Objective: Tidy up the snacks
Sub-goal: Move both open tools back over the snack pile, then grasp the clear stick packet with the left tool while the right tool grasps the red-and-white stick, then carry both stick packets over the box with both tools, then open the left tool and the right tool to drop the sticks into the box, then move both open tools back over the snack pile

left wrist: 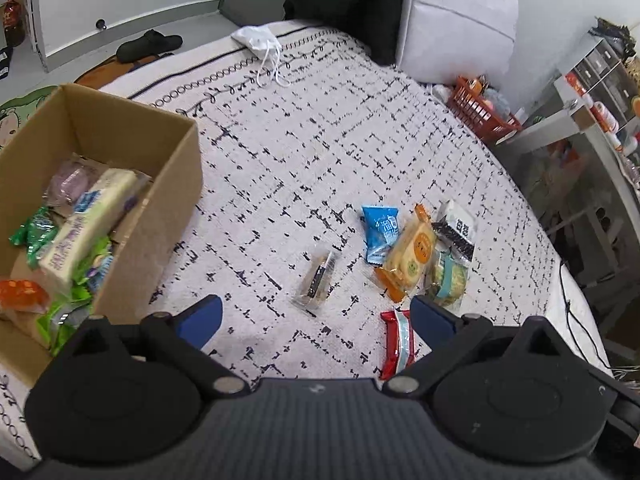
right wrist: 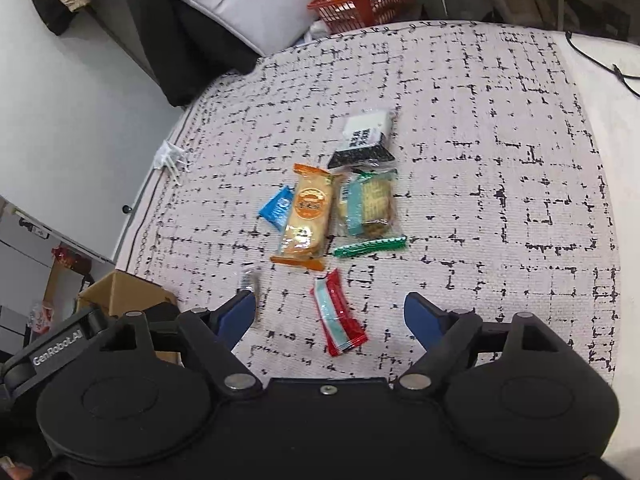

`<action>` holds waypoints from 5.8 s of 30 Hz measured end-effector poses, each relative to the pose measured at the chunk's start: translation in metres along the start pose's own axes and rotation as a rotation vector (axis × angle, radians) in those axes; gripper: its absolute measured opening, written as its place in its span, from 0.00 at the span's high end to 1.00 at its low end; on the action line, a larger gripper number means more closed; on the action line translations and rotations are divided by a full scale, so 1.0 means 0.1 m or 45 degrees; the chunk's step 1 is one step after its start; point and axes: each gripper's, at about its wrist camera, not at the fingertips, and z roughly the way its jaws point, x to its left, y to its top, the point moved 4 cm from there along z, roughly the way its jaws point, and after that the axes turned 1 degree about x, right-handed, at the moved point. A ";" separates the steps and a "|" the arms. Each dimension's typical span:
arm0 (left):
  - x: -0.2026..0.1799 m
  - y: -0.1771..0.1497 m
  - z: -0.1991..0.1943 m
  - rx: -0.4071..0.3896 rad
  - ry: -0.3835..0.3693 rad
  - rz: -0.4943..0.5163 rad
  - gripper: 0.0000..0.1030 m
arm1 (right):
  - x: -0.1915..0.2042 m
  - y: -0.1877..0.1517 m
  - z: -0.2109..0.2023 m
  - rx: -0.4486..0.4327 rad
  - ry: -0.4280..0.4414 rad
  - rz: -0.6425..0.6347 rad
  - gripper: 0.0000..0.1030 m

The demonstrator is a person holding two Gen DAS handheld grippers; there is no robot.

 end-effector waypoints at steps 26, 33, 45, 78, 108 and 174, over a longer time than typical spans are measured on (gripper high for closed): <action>-0.13 0.01 0.87 0.065 0.036 -0.038 0.45 | -0.14 0.00 0.65 0.170 -0.046 0.034 0.38; -0.16 0.02 1.00 0.069 0.051 -0.017 0.53 | -0.08 0.00 0.72 0.177 -0.070 -0.007 0.39; -0.10 0.03 0.90 0.051 0.008 -0.024 0.82 | 0.03 -0.03 0.76 0.173 -0.012 -0.028 0.83; 0.30 0.13 -0.44 -0.126 -0.102 -0.049 0.82 | 0.77 -0.09 0.11 -0.025 0.211 -0.156 0.95; 1.54 0.26 -1.05 -0.175 -0.046 -0.169 0.82 | 1.89 -0.46 -0.22 -0.096 0.250 -0.380 0.95; 0.31 0.14 -0.86 -0.104 -0.030 -0.020 0.07 | 0.59 0.13 -0.71 -0.208 0.207 -0.206 0.22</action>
